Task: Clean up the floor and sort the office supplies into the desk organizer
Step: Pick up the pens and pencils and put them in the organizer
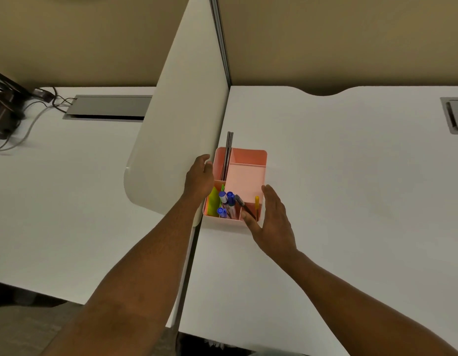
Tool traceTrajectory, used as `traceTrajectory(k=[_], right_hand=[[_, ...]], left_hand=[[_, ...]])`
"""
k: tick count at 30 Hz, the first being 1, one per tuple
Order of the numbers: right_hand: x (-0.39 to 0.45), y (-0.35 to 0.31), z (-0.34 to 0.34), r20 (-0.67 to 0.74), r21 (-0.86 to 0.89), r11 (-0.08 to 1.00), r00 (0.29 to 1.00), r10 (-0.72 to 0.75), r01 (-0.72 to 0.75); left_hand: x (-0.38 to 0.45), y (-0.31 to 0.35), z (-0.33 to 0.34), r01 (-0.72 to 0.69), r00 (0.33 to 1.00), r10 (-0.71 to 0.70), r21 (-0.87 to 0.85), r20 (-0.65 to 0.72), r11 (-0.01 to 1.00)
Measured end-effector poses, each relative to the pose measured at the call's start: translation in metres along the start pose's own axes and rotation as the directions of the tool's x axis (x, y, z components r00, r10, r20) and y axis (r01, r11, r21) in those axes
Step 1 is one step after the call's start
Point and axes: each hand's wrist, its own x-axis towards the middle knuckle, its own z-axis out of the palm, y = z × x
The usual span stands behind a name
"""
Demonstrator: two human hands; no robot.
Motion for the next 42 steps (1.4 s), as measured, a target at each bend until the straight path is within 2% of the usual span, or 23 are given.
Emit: traceTrajectory(k=[7,13,19,21,23,25,29,32,42], right_hand=[[-0.029,0.016,-0.008,0.058,-0.096,0.995,0.998,-0.01,0.015],[-0.076,0.021,-0.015,0.027,-0.177,0.984,1.0,0.002,0.003],[-0.145,0.025,-0.013,-0.015,-0.251,0.968,1.0,-0.011,0.006],[-0.174,0.027,-0.011,-0.033,-0.304,0.953,0.999,-0.008,-0.002],[-0.206,0.031,-0.006,-0.045,-0.386,0.922,0.999,-0.011,-0.007],[-0.241,0.033,0.002,-0.037,-0.473,0.881,0.999,-0.026,0.006],[-0.314,0.038,0.017,-0.048,-0.545,0.838,0.998,-0.036,0.004],[-0.367,0.044,0.023,-0.075,-0.56,0.828,0.997,-0.008,-0.035],[-0.511,0.07,0.023,-0.243,-0.476,0.845,0.96,0.14,-0.244]], left_hand=[[-0.066,-0.014,-0.009,-0.065,0.998,0.064,0.024,0.003,0.998],[-0.134,-0.034,-0.011,-0.141,0.99,0.141,0.019,0.014,0.99],[-0.204,-0.071,-0.015,-0.255,0.967,0.252,0.091,0.037,0.963],[-0.23,-0.086,-0.017,-0.297,0.954,0.296,0.276,0.046,0.914],[-0.261,-0.1,-0.021,-0.335,0.928,0.372,0.527,0.039,0.781],[-0.293,-0.116,-0.025,-0.356,0.903,0.429,0.625,0.038,0.694],[-0.355,-0.149,-0.026,-0.422,0.875,0.475,0.633,0.096,0.649],[-0.398,-0.17,-0.03,-0.451,0.871,0.475,0.597,0.129,0.664],[-0.501,-0.205,-0.02,-0.529,0.847,0.468,0.486,0.252,0.696]])
